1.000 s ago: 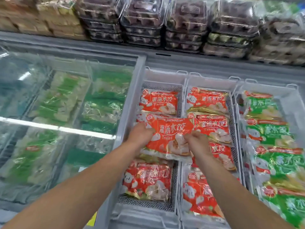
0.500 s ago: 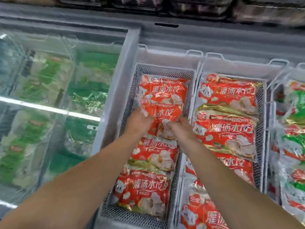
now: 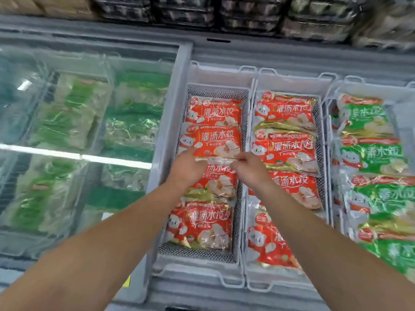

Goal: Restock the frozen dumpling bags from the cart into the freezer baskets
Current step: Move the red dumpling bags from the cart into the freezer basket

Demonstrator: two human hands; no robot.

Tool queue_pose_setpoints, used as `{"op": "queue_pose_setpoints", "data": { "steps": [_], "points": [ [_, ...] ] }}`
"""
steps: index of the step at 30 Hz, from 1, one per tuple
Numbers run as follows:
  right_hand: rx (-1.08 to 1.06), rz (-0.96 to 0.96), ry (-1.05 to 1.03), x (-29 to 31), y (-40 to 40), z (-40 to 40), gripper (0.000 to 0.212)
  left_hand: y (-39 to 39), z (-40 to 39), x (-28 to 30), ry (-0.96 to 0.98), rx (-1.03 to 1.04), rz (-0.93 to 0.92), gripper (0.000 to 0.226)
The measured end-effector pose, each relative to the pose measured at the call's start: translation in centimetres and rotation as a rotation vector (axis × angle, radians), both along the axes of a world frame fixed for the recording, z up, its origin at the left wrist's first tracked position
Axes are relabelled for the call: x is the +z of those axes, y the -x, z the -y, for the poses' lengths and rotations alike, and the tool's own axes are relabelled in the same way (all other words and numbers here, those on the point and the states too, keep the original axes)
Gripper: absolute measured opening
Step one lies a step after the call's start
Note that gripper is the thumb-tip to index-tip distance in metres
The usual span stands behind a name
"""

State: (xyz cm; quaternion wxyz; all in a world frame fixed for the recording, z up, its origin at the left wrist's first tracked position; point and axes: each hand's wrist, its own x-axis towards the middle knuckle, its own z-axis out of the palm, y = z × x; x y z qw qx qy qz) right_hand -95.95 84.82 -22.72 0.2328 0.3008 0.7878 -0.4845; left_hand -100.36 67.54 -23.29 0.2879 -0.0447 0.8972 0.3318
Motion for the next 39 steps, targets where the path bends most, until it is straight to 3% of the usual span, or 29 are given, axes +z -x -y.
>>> {"op": "queue_pose_setpoints", "data": {
  "steps": [5,13,19,30,39],
  "points": [
    [-0.018,-0.128,-0.072,3.9,-8.6,4.3,0.044,-7.3,3.4,2.7,-0.081,-0.126,-0.042,0.056],
    [-0.184,-0.226,-0.208,6.5,-23.8,12.2,0.041,-19.2,10.6,4.2,-0.19,-0.31,-0.101,0.047],
    [-0.336,-0.157,-0.264,7.0,-34.9,15.6,0.043,-27.0,12.3,4.8,-0.227,-0.442,-0.096,0.046],
    [-0.575,-0.049,-0.384,7.2,-58.2,17.6,0.042,-44.1,9.8,5.9,-0.186,-0.835,-0.093,0.052],
    [-0.762,0.027,-0.408,4.7,-83.0,15.8,0.044,-65.6,5.2,4.1,-0.07,-1.117,-0.134,0.052]
  ]
}}
